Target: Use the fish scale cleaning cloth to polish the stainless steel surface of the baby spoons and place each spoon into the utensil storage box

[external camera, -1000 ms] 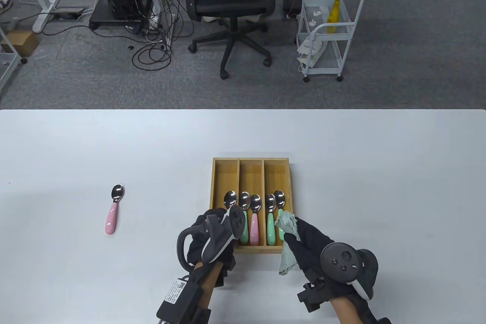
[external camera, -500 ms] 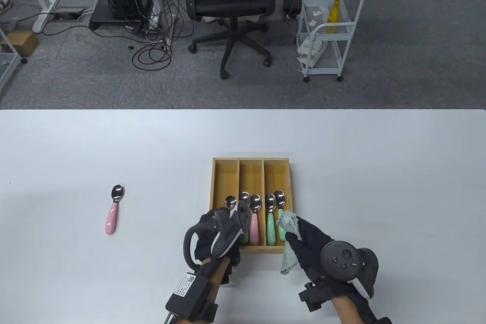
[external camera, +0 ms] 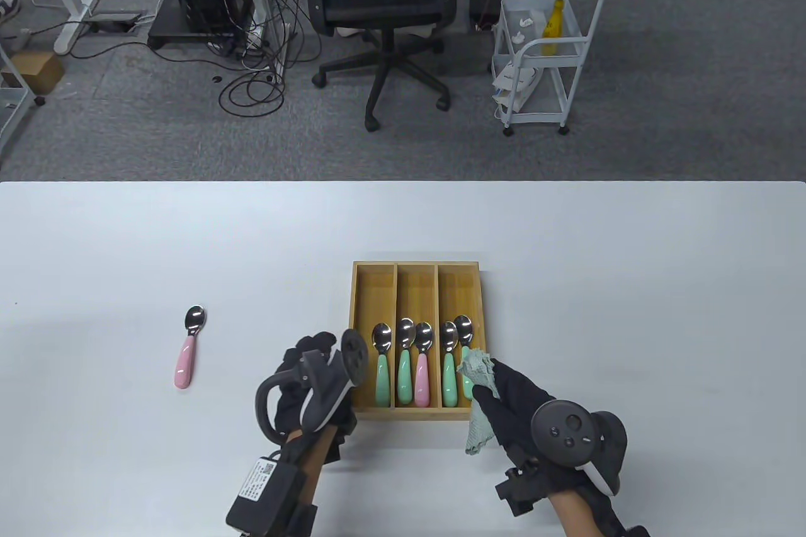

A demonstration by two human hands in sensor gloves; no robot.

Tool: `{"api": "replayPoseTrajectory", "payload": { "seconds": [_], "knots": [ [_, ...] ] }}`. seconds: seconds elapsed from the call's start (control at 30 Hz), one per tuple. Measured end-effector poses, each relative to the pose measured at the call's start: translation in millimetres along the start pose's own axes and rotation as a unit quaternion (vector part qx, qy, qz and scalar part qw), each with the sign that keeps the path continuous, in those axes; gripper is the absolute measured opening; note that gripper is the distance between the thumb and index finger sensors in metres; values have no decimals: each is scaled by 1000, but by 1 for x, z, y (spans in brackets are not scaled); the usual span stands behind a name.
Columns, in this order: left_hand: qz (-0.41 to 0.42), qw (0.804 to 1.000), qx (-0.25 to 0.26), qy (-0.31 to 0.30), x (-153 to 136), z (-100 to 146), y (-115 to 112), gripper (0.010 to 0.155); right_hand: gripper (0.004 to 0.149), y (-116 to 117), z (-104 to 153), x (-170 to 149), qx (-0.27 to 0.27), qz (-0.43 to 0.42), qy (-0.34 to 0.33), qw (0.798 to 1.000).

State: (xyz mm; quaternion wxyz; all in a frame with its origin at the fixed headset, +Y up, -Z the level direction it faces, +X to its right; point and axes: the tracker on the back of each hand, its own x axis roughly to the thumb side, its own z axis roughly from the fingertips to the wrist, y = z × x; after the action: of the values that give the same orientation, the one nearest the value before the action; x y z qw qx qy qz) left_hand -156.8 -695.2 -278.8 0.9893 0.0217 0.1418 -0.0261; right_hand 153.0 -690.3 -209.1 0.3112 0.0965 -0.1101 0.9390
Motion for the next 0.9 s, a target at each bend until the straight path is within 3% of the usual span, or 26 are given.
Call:
{"api": "replayPoseTrajectory", "payload": {
  "seconds": [0.2, 0.47, 0.67, 0.9],
  "knots": [
    [-6, 998, -5, 59, -66, -24, -1, 54, 47, 1, 0, 2, 1, 7, -5, 1000],
    [4, 988, -60, 142, -133, -55, -19, 67, 47, 4, 0, 1, 7, 27, -1, 1000],
    [-6, 978, -110, 177, -163, -76, -39, 71, 47, 4, -1, 0, 7, 35, 3, 999],
    [-29, 970, -163, 179, -170, -92, -68, 71, 48, 4, -1, 0, 10, 44, 3, 999]
  ]
}}
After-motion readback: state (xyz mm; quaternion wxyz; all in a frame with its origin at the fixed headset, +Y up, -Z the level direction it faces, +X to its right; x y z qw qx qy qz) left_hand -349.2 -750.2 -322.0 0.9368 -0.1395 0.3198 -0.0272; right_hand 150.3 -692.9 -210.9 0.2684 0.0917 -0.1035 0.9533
